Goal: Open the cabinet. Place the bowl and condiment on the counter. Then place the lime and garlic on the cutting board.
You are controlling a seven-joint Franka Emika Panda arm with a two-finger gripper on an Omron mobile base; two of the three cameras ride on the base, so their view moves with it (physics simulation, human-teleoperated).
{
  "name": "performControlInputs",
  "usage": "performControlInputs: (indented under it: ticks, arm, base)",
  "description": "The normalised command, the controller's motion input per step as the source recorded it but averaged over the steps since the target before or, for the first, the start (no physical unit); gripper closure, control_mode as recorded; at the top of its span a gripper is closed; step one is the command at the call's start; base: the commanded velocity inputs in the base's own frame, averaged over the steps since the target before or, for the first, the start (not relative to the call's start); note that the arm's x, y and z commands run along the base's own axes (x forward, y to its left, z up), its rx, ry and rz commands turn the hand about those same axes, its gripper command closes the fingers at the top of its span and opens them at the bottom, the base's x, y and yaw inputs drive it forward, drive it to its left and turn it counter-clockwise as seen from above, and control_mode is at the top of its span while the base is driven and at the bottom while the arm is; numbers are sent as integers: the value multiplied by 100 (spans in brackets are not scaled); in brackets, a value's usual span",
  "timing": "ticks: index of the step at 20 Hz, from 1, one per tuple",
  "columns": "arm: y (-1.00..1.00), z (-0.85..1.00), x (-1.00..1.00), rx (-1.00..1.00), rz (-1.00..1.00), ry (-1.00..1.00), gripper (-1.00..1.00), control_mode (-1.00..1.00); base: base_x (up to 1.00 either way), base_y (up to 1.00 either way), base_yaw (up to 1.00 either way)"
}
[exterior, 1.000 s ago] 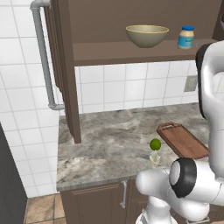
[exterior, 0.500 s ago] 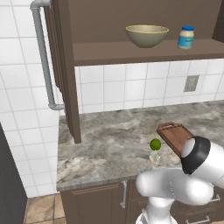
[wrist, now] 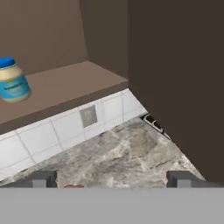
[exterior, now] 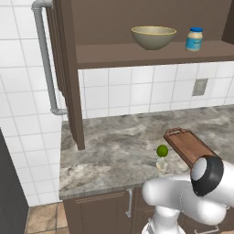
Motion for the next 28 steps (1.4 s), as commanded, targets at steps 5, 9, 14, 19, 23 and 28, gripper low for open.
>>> performControlInputs:
  ticks: [5,9,14,19,23,28]
  arm:
    - [100,-21,80,4,23,-30,-100,-100]
    - [95,24,100,-1,7,-13,-100,-100]
    - [20,51,93,-2,1,0,-100,-100]
    - [0,43,73,-3,0,3,-100,-100]
    - [-1,0,54,0,2,5,-100,-100]
    - [-24,-1,37,0,5,1,-100,-100]
  base:
    - [0,0,0]
    - [0,0,0]
    - [0,0,0]
    - [0,0,0]
    - [0,0,0]
    - [0,0,0]
